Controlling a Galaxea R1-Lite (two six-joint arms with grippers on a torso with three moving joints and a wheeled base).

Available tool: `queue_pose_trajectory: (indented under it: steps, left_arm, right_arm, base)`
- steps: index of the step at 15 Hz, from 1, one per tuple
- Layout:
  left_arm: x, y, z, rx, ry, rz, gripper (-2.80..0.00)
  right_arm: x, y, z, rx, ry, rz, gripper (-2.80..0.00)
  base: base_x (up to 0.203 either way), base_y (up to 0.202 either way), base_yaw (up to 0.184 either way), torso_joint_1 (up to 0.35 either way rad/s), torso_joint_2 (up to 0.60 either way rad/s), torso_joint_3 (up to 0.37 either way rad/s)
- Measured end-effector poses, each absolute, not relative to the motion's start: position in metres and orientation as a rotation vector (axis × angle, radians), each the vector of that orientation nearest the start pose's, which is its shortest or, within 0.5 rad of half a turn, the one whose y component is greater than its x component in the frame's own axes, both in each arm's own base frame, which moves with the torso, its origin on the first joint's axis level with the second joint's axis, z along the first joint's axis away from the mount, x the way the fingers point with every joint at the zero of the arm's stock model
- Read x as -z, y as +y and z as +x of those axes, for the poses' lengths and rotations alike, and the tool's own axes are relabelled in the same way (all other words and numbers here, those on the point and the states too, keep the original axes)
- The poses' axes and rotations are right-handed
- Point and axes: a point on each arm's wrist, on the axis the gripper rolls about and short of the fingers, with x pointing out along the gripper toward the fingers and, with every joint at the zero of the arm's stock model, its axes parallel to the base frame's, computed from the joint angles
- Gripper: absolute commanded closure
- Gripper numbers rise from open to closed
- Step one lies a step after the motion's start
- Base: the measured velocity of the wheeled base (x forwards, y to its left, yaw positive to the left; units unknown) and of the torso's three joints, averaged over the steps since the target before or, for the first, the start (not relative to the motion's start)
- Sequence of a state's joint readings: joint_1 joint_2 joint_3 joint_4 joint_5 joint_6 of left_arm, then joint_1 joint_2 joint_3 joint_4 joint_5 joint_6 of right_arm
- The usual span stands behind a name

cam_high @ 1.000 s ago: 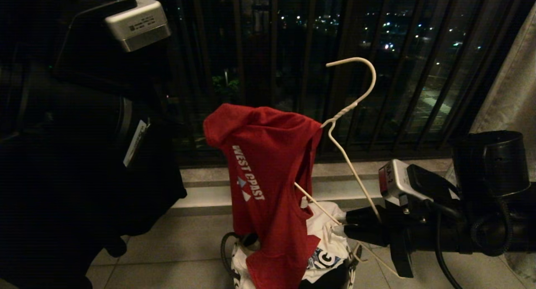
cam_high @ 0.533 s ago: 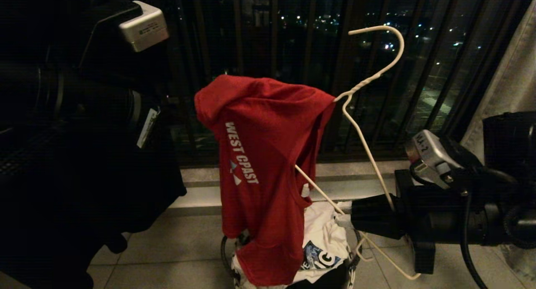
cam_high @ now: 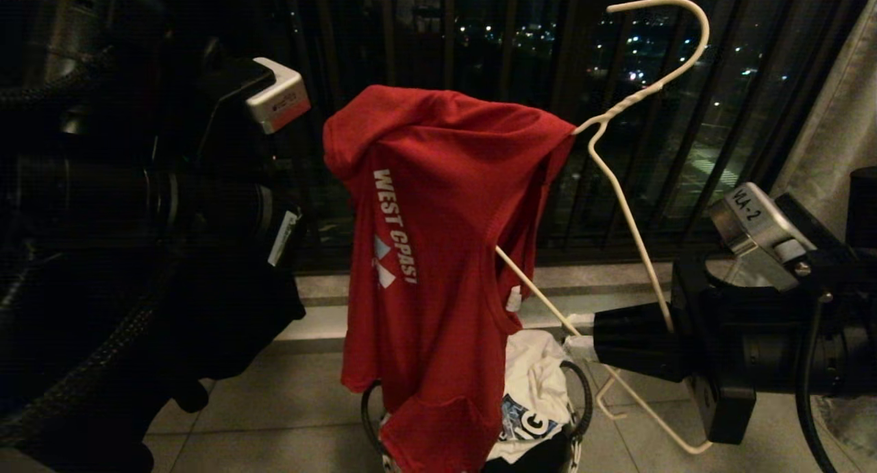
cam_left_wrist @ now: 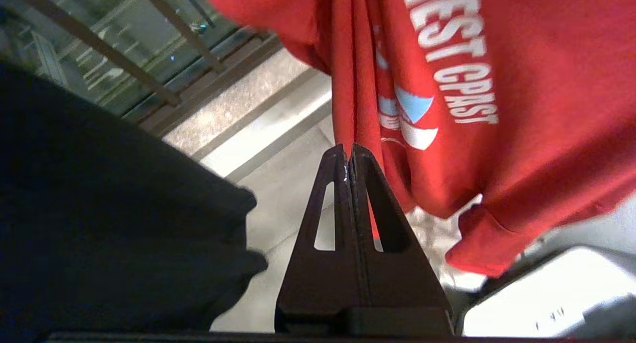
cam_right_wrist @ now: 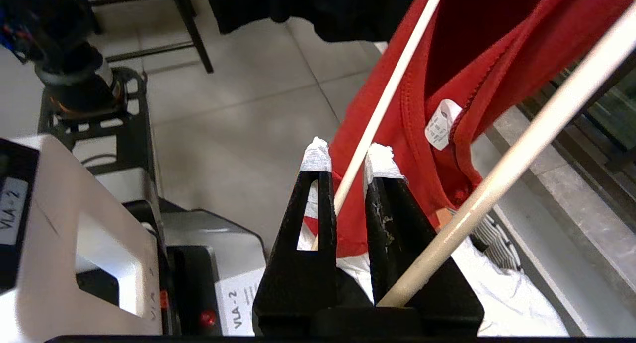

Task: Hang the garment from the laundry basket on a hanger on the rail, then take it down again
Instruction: Hang the clothes on the clothes rack

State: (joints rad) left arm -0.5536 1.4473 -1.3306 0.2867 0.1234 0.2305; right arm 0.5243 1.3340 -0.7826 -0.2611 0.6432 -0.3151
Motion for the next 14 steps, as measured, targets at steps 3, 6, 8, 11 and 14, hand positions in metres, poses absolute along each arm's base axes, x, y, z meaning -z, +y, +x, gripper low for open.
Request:
queue_pose_trajectory:
  steps: [3, 6, 8, 11, 14]
  left_arm:
    - [-0.308, -0.130, 0.215, 0.452, 0.293, 0.283, 0.00]
    - [-0.306, -0.132, 0.223, 0.441, 0.273, 0.279, -2.80]
    - [-0.306, -0.132, 0.225, 0.440, 0.269, 0.278, -2.80]
    - [-0.309, -0.132, 0.223, 0.453, 0.258, 0.265, -2.80]
    - [-0.320, -0.133, 0.215, 0.530, 0.238, 0.201, -2.80]
  right_arm:
    - [-0.240, 0.117, 0.175, -1.195, 0.107, -0.257, 0.00]
    - [-0.240, 0.117, 0.175, -1.194, 0.106, -0.257, 0.00]
    - [-0.240, 0.117, 0.175, -1.194, 0.107, -0.257, 0.00]
    - [-0.240, 0.117, 0.176, -1.194, 0.110, -0.257, 0.00]
    - [-0.238, 0.119, 0.178, -1.196, 0.121, -0.256, 0.00]
  base:
    - [0.000, 0.000, 0.000, 0.000, 0.00, 0.000]
    - [0.000, 0.000, 0.000, 0.000, 0.00, 0.000]
    - [0.000, 0.000, 0.000, 0.000, 0.00, 0.000]
    - [0.000, 0.000, 0.000, 0.000, 0.00, 0.000]
    - [0.000, 0.000, 0.000, 0.000, 0.00, 0.000]
